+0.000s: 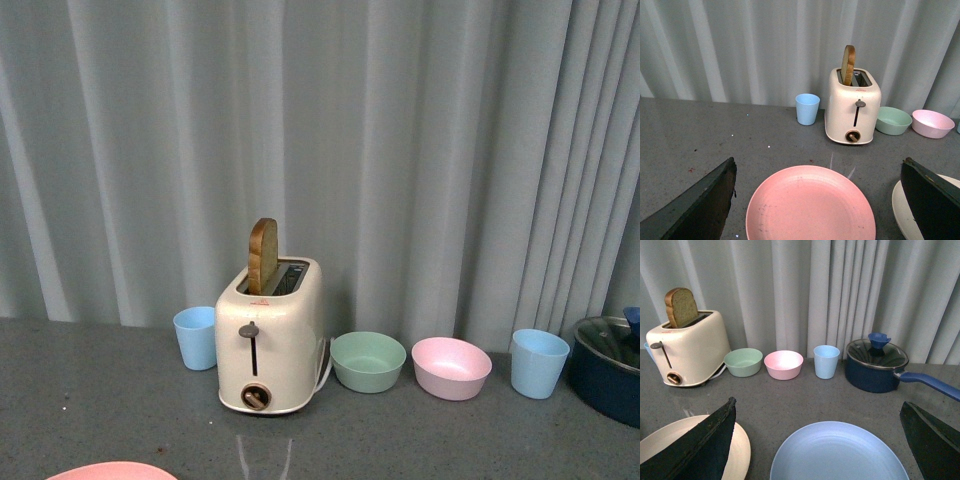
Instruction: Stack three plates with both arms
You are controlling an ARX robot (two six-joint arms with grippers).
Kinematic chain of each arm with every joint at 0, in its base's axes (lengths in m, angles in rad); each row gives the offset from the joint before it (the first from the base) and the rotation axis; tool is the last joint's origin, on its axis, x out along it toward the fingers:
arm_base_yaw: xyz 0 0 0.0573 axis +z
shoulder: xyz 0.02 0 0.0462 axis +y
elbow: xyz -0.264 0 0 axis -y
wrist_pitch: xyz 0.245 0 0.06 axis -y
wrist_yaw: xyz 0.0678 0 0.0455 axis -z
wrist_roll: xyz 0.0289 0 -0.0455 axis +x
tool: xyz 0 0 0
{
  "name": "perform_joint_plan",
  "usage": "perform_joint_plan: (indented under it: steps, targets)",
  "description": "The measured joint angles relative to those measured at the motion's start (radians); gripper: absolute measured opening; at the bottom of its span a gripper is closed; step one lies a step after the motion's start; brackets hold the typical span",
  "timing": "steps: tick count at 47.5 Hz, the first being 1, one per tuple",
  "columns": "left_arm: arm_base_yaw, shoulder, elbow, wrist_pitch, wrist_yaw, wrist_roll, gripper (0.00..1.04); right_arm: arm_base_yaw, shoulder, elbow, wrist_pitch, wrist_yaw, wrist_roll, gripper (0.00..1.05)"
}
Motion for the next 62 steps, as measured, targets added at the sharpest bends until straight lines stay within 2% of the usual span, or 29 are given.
perform_joint_plan:
  steps: [55,58,59,62]
  targets:
    - [0.001,0.002,0.002,-0.003,0.005,0.000,0.98,0.000,0.000,0.000,0.000,0.000,0.000,0.97]
    - [0.036,0.192,0.131,-0.307,0.188,-0.002,0.98,0.000,0.000,0.000,0.000,0.000,0.000,0.97]
    - [0.035,0.278,0.183,-0.389,0.220,-0.002,0.98,0.000,0.000,0.000,0.000,-0.002,0.000,0.97]
    - [0.024,0.472,0.279,-0.399,0.238,0.010,0.98,0.000,0.000,0.000,0.000,0.001,0.000,0.97]
